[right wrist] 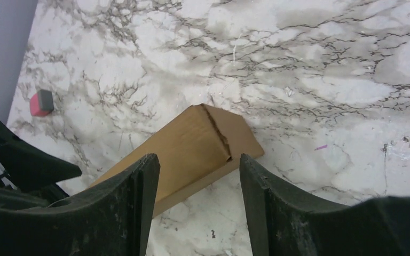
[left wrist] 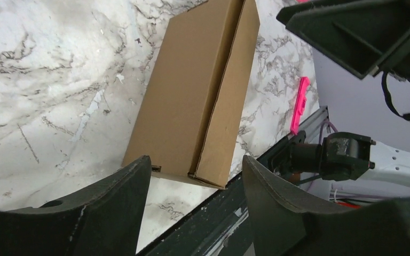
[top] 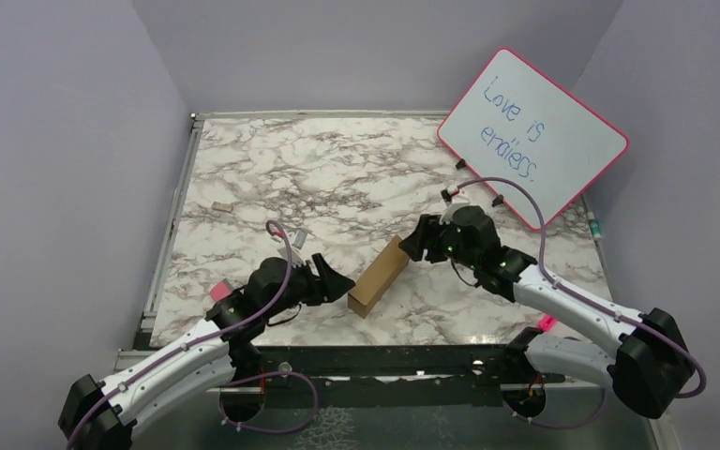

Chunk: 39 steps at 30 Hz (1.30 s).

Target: Fold the paper box

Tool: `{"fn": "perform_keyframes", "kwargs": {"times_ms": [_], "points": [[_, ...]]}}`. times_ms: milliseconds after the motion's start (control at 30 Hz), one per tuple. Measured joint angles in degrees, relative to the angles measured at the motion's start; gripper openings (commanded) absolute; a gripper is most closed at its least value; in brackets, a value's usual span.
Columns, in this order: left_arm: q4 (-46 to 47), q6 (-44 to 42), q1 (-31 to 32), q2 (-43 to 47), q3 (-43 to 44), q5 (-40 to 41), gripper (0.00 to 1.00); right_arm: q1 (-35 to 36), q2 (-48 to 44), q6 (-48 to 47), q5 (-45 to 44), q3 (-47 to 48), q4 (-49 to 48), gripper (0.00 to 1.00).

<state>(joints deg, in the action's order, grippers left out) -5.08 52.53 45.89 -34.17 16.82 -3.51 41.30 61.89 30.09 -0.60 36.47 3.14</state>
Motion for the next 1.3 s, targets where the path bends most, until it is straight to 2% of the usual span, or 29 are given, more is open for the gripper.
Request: {"fn": "perform_keyframes", "kwargs": {"times_ms": [133, 200, 433, 600, 767, 867, 1067, 1300], "points": [[1.38, 0.79, 0.00, -0.98, -1.14, -1.42, 0.66, -6.56, 0.61, 2.49, 6.54, -4.00, -6.08, 0.62], [2.23, 1.05, 0.00, -1.36, -1.55, -1.75, 0.65, -8.96, 1.62, 3.45, 9.16, -5.09, -9.22, 0.58], [5.77, 1.40, 0.00, -4.11, -3.23, -2.51, 0.63, -14.03, 7.56, 5.92, 16.81, -8.00, -20.13, 0.52], [6.71, 1.44, 0.00, -6.54, -3.85, -2.75, 0.59, -14.75, 10.95, 6.95, 20.31, -10.19, -25.97, 0.48], [7.96, 1.49, 0.00, -6.64, -4.46, -2.75, 0.49, -15.04, 14.12, 8.20, 22.95, -12.24, -33.83, 0.36], [9.64, 1.81, 0.00, -6.47, -5.27, -2.89, 0.43, -15.23, 17.03, 9.88, 24.24, -14.19, -40.54, 0.32], [11.37, 2.84, -0.02, -4.13, -7.30, -2.91, 0.38, -15.54, 22.84, 12.74, 26.23, -16.48, -52.96, 0.29], [13.92, 4.72, 0.00, -1.09, -10.38, -2.89, 0.25, -15.52, 24.28, 11.89, 26.36, -16.96, -56.11, 0.27]]}}
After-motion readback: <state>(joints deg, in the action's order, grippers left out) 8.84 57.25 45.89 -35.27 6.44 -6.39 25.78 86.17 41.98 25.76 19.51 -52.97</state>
